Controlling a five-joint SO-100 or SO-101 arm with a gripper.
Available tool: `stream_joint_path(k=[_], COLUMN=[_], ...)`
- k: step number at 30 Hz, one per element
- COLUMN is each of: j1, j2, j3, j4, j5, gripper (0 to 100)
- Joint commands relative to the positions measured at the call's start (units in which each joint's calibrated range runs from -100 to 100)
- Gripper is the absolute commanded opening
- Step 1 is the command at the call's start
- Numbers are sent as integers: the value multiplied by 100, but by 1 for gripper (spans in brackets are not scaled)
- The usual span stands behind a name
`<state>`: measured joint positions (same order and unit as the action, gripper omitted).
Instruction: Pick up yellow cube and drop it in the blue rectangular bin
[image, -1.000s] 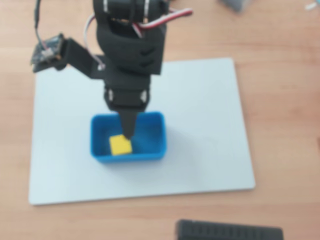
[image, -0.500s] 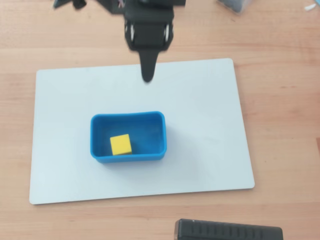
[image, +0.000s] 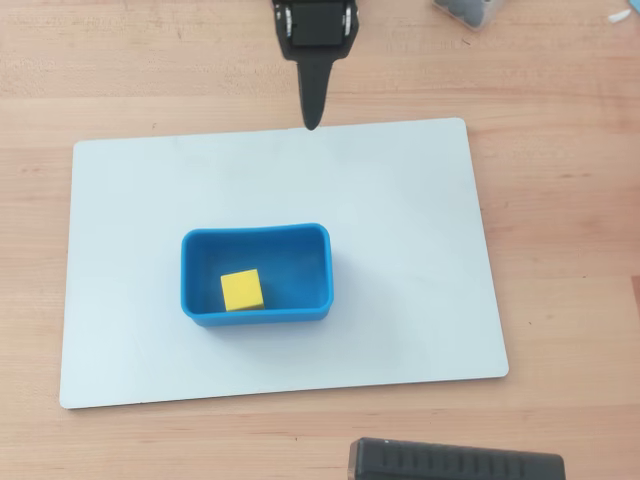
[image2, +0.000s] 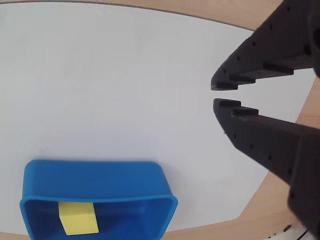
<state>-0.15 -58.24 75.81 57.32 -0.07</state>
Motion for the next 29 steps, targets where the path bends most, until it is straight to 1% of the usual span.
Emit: stream_joint_path(k=[1,4,6,10,29], j1=[-139,-53,41,7,84], j2=[-1287,-1305,-1621,-3785,-3804], j3=[837,1028,1282,1837,1837], j4=[-257,-240,-257,528,561], j5=[34,34,34,44,15], gripper=[0,0,0,0,0])
